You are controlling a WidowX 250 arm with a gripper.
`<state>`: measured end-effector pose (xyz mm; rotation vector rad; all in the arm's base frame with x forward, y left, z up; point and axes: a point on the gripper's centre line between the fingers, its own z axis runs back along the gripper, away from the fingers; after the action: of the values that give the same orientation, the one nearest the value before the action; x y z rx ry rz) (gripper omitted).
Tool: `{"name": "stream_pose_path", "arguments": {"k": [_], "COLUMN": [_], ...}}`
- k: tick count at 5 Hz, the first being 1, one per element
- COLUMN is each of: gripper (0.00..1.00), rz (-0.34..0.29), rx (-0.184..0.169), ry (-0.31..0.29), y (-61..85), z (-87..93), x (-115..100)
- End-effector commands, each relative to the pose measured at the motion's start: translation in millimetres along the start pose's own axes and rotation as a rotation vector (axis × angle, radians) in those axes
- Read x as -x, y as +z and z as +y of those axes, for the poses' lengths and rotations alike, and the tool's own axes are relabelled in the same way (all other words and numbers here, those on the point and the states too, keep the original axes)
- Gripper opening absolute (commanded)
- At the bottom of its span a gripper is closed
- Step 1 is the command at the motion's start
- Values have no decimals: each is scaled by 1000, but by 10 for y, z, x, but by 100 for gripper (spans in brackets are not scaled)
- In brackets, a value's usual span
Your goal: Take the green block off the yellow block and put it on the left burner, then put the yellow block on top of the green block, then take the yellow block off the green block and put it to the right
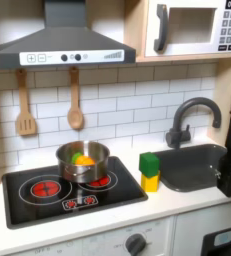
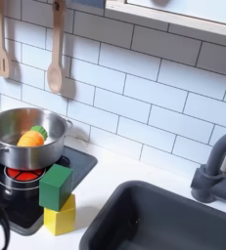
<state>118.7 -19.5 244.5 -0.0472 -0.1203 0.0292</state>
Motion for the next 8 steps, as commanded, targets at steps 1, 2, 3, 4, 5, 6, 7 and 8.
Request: {"name": "stream_pose_path", "arguments": {"k": [1, 2, 3, 4, 5, 6, 7, 8], "gripper": [100, 100, 100, 100, 100, 100, 100, 100], "rz": [-2, 1, -13, -6, -15, -24, -32, -28], "rx": [0, 14, 23, 36, 47, 52, 60, 64], "ry": [0, 0, 9, 29, 58, 73, 94, 114], "y": [6, -41, -36, -78, -88, -96, -110, -148], "z": [0, 0, 14, 53, 94, 113, 145, 185], "x": [3, -69, -146, -257, -395, -561, -704, -829]}}
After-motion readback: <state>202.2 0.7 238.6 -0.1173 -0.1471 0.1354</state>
